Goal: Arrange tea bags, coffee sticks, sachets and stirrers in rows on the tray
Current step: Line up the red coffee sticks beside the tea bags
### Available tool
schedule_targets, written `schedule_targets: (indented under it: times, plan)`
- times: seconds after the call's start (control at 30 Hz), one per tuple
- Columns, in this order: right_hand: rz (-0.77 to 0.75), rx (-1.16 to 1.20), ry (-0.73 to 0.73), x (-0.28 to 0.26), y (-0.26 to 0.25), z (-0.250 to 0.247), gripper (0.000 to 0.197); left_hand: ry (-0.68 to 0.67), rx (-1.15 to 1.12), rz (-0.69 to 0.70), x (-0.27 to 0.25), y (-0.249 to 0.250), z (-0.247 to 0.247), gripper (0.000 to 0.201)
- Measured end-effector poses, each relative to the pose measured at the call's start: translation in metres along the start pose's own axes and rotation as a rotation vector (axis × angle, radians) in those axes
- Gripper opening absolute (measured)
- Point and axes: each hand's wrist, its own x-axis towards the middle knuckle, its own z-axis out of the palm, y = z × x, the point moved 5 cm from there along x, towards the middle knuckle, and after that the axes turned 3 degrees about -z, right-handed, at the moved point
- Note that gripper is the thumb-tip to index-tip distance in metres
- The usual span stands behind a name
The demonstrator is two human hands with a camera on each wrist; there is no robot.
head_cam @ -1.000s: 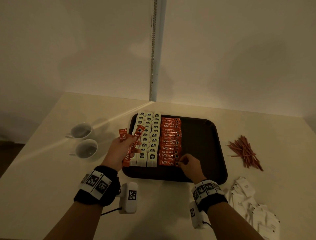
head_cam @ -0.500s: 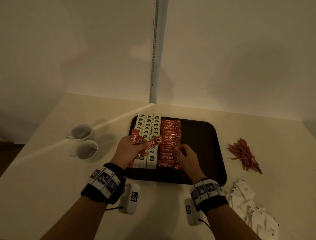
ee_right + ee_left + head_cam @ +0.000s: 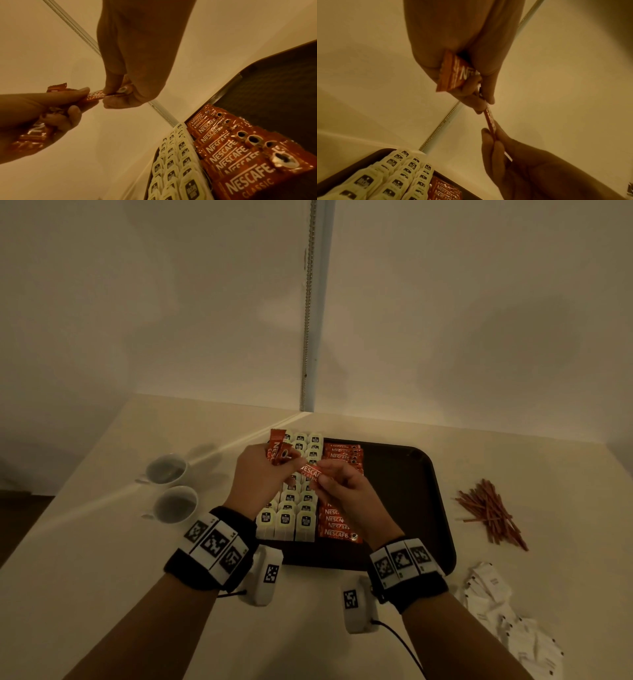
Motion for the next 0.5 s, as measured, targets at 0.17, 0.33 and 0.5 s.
schedule_targets:
  times: [0.17, 0.33, 0.5]
  plan:
    - [-0.063, -0.018, 0.04, 0.004, -0.009, 0.006, 0.02, -0.02, 0.027, 0.021, -0.002, 0.0, 0.003, 0.011]
    - [-0.116, -0.084, 0.081, 0.003, -0.016, 0.005, 0.015, -0.02, -0.095, -0.055, -0.007, 0.0, 0.004, 0.013]
    - [-0.115, -0.193, 0.125, 0.003, -0.022, -0.004, 0.01, 0.04, -0.181, -0.108, -0.013, -0.005, 0.001, 0.013]
